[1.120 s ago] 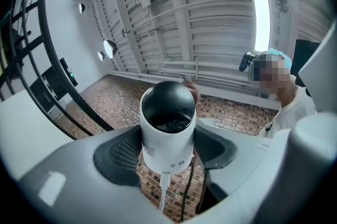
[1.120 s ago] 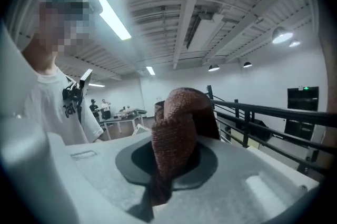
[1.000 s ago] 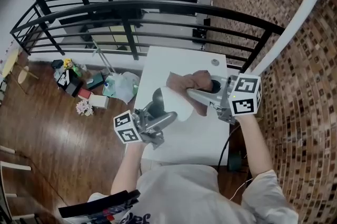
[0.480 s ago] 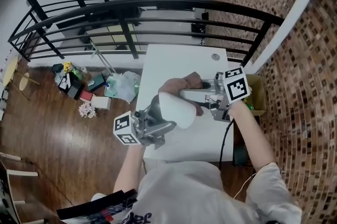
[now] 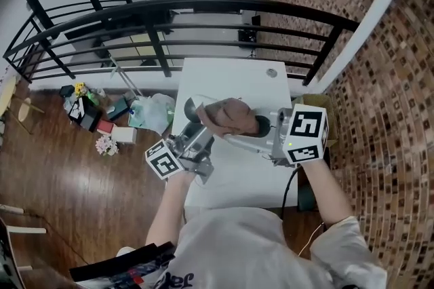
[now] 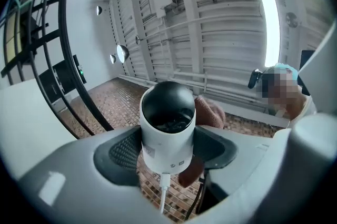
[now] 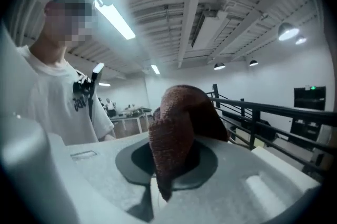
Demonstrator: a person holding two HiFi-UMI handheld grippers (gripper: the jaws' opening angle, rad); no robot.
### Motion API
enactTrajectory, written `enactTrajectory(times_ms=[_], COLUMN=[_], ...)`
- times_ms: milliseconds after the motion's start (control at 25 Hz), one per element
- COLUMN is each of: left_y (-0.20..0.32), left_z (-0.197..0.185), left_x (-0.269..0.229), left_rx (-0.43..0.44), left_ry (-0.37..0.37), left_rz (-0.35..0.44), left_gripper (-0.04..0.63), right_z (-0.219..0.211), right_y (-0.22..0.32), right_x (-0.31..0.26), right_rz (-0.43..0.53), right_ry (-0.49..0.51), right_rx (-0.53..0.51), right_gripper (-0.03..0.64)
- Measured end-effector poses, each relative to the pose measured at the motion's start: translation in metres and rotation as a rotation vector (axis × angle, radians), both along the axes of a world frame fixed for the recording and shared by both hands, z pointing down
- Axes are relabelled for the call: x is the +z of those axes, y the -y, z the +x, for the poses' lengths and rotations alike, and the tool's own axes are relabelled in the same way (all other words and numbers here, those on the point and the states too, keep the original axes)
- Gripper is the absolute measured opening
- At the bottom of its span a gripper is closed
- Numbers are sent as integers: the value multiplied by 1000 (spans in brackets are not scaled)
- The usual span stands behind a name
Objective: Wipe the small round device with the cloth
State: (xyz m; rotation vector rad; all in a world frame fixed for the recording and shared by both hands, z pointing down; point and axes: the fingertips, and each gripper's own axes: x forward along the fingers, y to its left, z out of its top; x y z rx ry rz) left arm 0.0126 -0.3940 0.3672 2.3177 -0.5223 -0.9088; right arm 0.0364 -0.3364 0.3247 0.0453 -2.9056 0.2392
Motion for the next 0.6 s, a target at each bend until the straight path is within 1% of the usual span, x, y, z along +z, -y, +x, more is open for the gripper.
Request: enactTrajectory(times_ms=[80,200,280,320,360,440,520,560,600], left_y=[-3,-8,-14,-18,-23,-34,-43,-46,-50], left_z=[3,5,6,7,9,11,9,8,7], left_x=[-7,-14,-16,-17,-19,-24,-30,-34,-37], left_rx=[22,62,105,134,162,206,236,250,266], left_ry=[1,1,-1,-11,-24,-49,-81,-100,-118], left_rz=[18,45,65,78,95,134,166,181,199], left_gripper=[335,334,334,334,334,335,335,336,334], right_z=[-3,8,18,22,25,25,24,23,22], right_y=[3,22,41,50,57,64,63,63,64], right_x=[6,-10,-17,-17,-15,-11,-11,-11,-10], right_rz=[45,76,60,37,0,-125,-281,-345,-390], right_ry=[-25,22,52,62,75,133,238,290,326], right_rx=[28,107,169,189,195,156,81,51,34], right_gripper=[23,23,23,23,23,23,23,23,23])
